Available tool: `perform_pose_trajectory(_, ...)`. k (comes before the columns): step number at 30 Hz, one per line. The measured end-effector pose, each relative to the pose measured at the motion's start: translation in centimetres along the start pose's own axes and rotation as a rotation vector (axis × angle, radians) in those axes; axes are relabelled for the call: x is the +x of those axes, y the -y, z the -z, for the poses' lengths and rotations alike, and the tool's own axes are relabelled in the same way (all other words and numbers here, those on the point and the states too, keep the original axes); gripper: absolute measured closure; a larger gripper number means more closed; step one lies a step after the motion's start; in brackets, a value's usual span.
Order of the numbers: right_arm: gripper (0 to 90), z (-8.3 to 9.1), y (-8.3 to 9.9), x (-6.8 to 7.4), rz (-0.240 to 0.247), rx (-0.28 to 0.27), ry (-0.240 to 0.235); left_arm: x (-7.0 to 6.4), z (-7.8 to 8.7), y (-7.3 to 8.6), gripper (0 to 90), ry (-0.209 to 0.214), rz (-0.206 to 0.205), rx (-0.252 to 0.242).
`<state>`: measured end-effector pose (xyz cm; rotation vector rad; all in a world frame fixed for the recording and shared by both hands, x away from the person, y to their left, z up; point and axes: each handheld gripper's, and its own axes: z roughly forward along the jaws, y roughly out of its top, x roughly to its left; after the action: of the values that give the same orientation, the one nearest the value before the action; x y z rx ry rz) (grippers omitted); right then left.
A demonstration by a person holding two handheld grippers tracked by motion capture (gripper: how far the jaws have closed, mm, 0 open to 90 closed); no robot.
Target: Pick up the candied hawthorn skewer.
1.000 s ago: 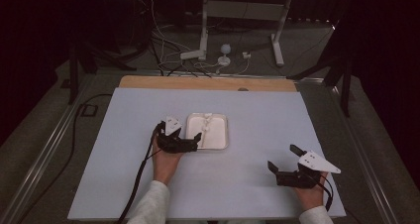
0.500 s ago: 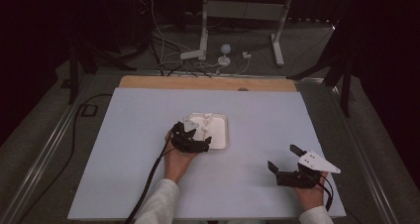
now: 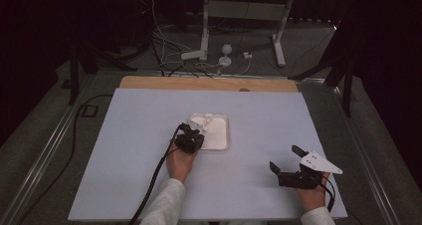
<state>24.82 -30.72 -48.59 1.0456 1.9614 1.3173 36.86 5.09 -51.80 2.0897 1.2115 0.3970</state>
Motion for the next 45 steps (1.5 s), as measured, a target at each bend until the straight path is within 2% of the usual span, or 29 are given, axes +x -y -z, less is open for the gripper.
perform_pose_trajectory(5,0.0,0.0,0.0,0.0,0.002,0.000,0.000,0.4,0.1,-0.2,90.0,0.003,0.050,0.016)
perform_pose_trajectory(12,0.0,0.1,0.0,-0.1,-0.003,0.000,0.003,0.6,0.4,-0.2,90.0,0.003,0.057,0.026)
perform_pose_trajectory(15,0.0,0.1,0.0,-0.1,-0.001,0.000,0.002,0.7,0.9,-0.3,90.0,0.015,0.069,0.019)
perform_pose_trajectory(18,0.0,0.1,0.0,-0.1,-0.002,0.000,0.003,0.8,1.7,-0.4,90.0,0.015,0.062,0.027)
perform_pose_trajectory(23,0.0,0.0,0.0,0.0,-0.001,0.002,0.003,1.4,2.2,-0.1,89.6,0.042,0.073,0.069)
perform_pose_trajectory(25,0.0,0.0,0.0,0.0,-0.001,0.004,0.002,1.6,1.9,0.1,88.9,0.038,0.075,0.118)
perform_pose_trajectory(33,0.0,0.1,0.1,-0.1,-0.002,0.003,0.006,1.8,2.1,0.2,90.0,0.049,0.082,0.101)
perform_pose_trajectory(45,0.0,-0.2,0.0,0.0,-0.018,0.002,-0.001,2.1,4.0,0.7,90.0,0.070,0.086,0.023)
